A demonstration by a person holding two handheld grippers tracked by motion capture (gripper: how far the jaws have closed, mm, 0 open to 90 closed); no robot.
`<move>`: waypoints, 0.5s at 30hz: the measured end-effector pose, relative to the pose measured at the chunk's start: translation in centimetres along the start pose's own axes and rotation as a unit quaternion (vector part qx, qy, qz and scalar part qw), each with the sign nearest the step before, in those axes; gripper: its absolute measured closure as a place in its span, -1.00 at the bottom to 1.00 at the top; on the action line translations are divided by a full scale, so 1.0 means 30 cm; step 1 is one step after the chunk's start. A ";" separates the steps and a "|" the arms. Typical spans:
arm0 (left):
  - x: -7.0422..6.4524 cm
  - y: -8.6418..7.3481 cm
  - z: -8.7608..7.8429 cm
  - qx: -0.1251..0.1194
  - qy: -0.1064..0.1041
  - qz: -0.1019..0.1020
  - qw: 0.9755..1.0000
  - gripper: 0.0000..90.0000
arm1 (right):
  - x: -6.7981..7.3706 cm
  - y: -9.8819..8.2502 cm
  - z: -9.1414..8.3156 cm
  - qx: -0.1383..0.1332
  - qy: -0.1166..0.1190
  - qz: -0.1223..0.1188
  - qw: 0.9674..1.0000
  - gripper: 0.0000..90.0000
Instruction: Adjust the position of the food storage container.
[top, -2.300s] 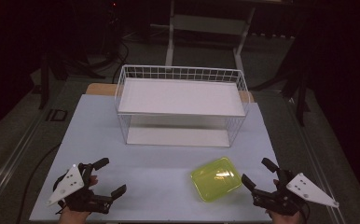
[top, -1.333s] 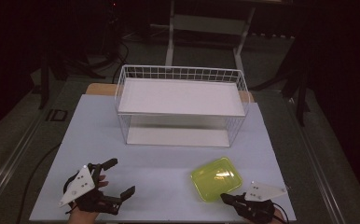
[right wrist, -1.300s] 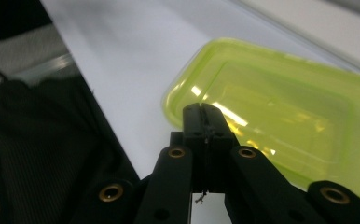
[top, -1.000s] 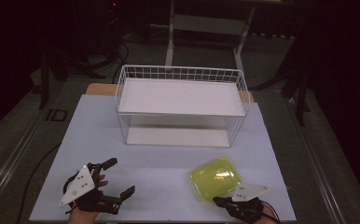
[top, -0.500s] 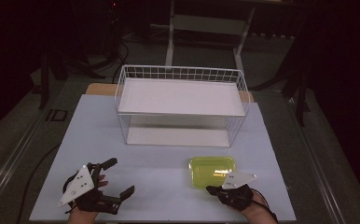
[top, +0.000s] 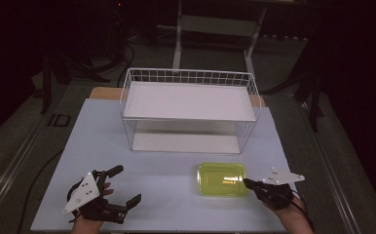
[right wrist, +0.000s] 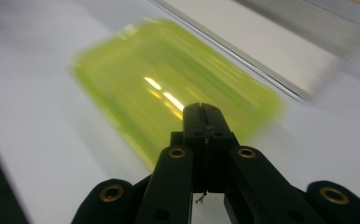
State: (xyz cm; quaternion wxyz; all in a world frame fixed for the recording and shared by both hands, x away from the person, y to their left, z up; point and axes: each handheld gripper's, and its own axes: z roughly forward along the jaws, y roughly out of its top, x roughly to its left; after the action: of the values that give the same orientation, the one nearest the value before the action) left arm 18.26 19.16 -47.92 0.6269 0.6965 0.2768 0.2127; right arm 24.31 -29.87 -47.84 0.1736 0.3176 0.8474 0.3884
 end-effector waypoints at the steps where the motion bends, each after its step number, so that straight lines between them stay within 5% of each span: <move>1: 0.000 0.000 0.000 0.000 0.000 0.000 1.000 -0.99 | -0.019 -0.014 -0.004 0.003 -0.012 0.003 1.000 1.00; 6: 0.004 -0.004 0.005 0.002 0.001 0.001 1.000 -0.99 | -0.085 -0.083 0.028 0.026 -0.026 0.044 0.998 1.00; 15: 0.006 -0.009 0.008 0.008 -0.004 0.000 1.000 -0.99 | -0.080 -0.110 0.132 0.059 -0.008 0.045 0.997 1.00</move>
State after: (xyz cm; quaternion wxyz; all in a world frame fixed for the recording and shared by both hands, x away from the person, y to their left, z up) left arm 18.52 19.11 -48.23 0.6227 0.7021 0.2762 0.2074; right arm 26.90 -30.95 -52.79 0.1442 0.3682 0.8523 0.3423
